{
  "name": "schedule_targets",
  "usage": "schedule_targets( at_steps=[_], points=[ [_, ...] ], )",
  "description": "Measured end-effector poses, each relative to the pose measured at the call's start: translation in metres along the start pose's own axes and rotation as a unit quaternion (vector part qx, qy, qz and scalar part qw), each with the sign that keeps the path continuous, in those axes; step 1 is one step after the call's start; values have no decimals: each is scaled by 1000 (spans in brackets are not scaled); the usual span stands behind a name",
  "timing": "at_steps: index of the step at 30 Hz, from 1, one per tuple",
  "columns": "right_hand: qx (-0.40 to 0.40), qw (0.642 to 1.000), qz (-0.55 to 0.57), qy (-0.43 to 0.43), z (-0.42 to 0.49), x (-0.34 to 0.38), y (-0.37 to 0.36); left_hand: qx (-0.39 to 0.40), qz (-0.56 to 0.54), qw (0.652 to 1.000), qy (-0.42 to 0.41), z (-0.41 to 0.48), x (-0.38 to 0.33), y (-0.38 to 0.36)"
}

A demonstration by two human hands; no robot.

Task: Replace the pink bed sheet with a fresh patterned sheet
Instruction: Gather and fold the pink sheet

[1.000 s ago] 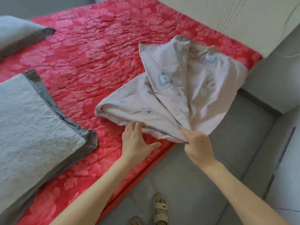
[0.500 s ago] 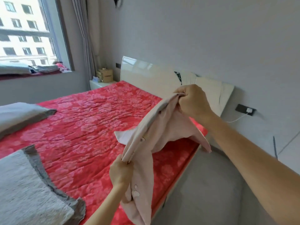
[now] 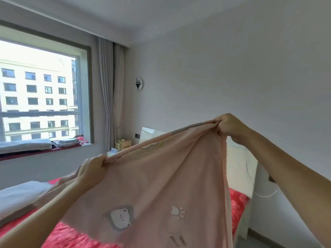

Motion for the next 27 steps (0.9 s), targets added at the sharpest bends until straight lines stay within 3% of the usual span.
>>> schedule_targets(
  at_steps=[5, 8, 10, 12, 13, 16, 19, 24, 27],
  points=[
    [-56, 980, 187, -46, 30, -43, 27, -70, 40, 995, -50, 60, -80, 27],
    [-116, 928, 339, -101, 49, -68, 45, -91, 50, 990, -92, 93, -137, 31],
    [-81, 906, 414, -41, 66, -67, 58, -100, 61, 987, -111, 115, -165, 27],
    [5, 890, 452, 54, 80, -58, 71, -105, 72, 986, -106, 135, -183, 27],
    [45, 894, 437, 93, 86, -55, 76, -102, 74, 987, -98, 144, -187, 26],
    [89, 959, 235, 132, 126, -75, 81, -96, 84, 988, -89, 170, -209, 15],
    [8, 984, 144, 108, 163, -96, 89, -93, 98, 986, -95, 184, -232, 4],
    [-121, 953, 246, 125, 207, -108, 103, -105, 86, 985, -105, 188, -255, 4],
    [-124, 931, 316, 133, 225, -98, 101, -83, 116, 989, -41, 185, -249, -1]
  ],
)
Point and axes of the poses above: each hand's wrist, its own z-axis towards the middle knuckle, its own y-axis out of the back of the hand, x = y × z, the point moved 9 cm from there along z, towards the middle knuckle, and after that the axes turned 13 degrees about -z, right-handed, at the moved point
